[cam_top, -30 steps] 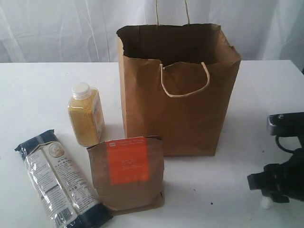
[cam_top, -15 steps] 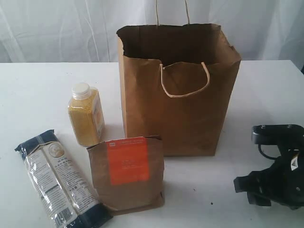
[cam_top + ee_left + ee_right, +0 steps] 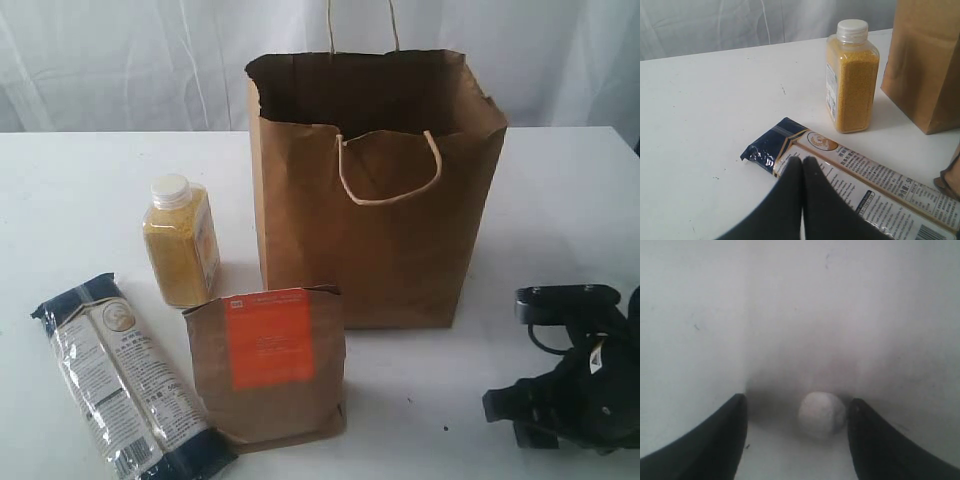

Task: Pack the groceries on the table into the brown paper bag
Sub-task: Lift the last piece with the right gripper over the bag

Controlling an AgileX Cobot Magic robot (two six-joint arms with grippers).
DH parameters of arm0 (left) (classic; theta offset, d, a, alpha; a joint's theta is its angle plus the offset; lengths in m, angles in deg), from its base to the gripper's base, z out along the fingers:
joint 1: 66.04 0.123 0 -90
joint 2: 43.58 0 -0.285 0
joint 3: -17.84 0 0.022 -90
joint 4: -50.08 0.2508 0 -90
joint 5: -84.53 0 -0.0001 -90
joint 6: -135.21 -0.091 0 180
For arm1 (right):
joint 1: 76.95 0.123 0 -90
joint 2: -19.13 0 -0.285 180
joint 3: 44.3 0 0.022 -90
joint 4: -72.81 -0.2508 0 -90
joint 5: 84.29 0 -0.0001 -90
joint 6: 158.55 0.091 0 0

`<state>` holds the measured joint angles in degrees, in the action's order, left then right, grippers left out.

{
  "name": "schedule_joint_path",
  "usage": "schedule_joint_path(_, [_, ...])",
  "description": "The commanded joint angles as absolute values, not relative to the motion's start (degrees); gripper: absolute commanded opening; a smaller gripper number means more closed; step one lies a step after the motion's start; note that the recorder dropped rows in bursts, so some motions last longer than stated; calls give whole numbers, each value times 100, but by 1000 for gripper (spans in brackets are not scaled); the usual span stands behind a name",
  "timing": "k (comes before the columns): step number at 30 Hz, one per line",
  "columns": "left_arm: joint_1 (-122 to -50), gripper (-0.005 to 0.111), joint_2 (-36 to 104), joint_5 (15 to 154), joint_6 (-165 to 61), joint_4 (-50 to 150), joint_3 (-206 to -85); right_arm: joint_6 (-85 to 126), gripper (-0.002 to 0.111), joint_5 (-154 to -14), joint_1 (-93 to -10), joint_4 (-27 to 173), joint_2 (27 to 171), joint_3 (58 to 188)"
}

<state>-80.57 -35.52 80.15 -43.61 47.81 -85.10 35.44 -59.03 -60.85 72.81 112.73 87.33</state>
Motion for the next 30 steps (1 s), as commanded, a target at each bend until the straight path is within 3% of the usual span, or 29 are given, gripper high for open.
schedule_joint_path(1, [-8079,0,-3579,8019,-4352,4758,-8494,3501,55,-6097,-6116,7281,11474,8701])
schedule_joint_path(5, [-8079,0,-3579,8019,-4352,4758,-8494,3501,37,-6168,-6116,7281,11609,8701])
schedule_joint_path(10, [-8079,0,-3579,8019,-4352,4758,-8494,3453,1,-6298,-6116,7281,11633,8701])
schedule_joint_path(21, [-8079,0,-3579,8019,-4352,4758,-8494,3453,0,-6392,-6116,7281,10908,8701])
schedule_joint_path(30, [-8079,0,-3579,8019,-4352,4758,-8494,3410,0,-6569,-6116,7281,8663,8962])
